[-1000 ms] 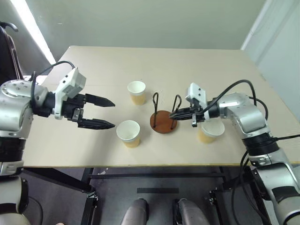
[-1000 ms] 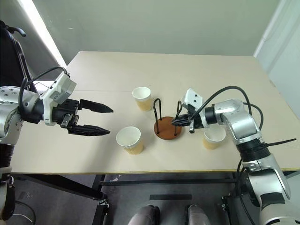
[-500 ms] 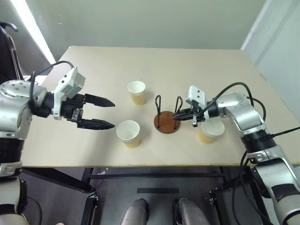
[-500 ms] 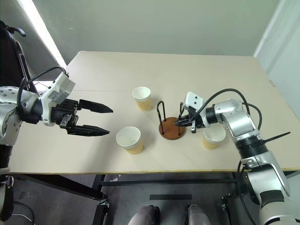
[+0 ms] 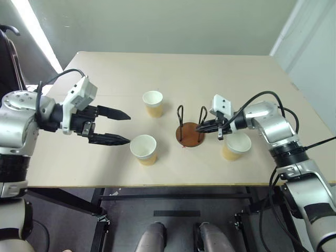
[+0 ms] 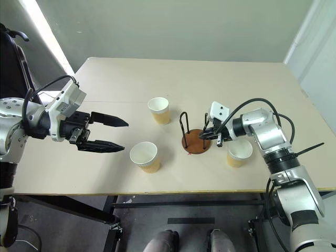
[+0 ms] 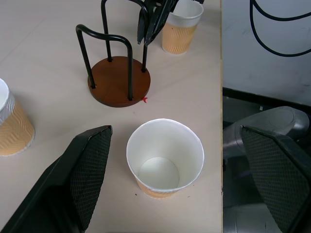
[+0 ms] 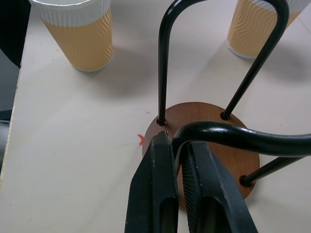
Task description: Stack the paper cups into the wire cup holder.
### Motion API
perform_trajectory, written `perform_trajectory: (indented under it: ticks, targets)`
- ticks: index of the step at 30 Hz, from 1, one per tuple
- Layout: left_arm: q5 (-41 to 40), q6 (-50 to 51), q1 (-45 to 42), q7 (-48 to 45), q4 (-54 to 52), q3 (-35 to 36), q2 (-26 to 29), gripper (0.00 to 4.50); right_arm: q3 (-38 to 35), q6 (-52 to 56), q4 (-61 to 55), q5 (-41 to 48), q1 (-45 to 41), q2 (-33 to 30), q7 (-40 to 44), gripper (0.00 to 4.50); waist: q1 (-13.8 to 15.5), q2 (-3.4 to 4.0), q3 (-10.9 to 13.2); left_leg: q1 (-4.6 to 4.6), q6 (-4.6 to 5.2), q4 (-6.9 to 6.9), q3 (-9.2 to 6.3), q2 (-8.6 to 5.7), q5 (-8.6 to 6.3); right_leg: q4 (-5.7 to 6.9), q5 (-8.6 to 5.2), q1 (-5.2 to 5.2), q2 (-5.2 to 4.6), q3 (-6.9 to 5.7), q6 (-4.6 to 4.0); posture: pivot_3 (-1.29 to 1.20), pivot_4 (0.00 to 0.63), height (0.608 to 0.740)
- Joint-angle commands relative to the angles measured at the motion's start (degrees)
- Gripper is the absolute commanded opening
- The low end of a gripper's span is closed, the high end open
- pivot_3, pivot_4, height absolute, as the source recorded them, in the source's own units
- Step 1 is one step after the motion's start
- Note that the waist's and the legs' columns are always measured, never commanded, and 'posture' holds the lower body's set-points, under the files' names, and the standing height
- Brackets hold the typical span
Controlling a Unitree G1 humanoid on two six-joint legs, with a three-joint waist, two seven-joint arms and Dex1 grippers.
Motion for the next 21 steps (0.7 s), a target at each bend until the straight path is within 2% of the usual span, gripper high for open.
perform_trajectory:
  ticks: [1,5,12,21]
  targets:
    - [-0.77,0.40,-1.05,0.17,-1.15,1.63,0.17,4.50,-0.71,-1.23,0.04,-0.53,-2.23,-0.41,0.36,0.27,0.00,0.00,0.00,0.00,0.00,0.00,-0.01,0.00,0.00,0.00,0.00,0.00,0.00,0.00,0.00,0.00,0.150,0.740]
    - [-0.91,0.53,-0.89,0.35,-1.40,1.75,0.09,4.50,-0.90,-1.04,0.50,-0.72,-2.47,-0.30,0.42,1.39,0.00,0.00,0.00,0.01,-0.01,0.00,0.00,0.00,0.01,0.02,0.00,0.00,0.00,0.00,-0.01,0.00,0.150,0.740]
    - [-1.20,0.51,-0.92,0.89,-1.59,1.56,-0.37,4.50,-1.95,0.93,1.08,-0.77,-3.59,0.08,-1.57,3.90,0.00,0.00,0.00,0.01,-0.01,0.00,0.00,0.00,0.01,0.04,0.00,0.00,0.00,0.00,-0.01,0.00,0.150,0.740]
    - [-0.79,0.11,-1.51,1.16,-0.92,0.93,-1.87,4.50,-4.28,10.48,-2.12,1.98,-5.55,-2.27,-0.93,3.90,0.07,0.00,0.00,0.00,-0.03,0.00,0.00,0.00,0.01,0.05,-0.01,0.00,0.00,0.00,-0.02,0.00,0.150,0.740]
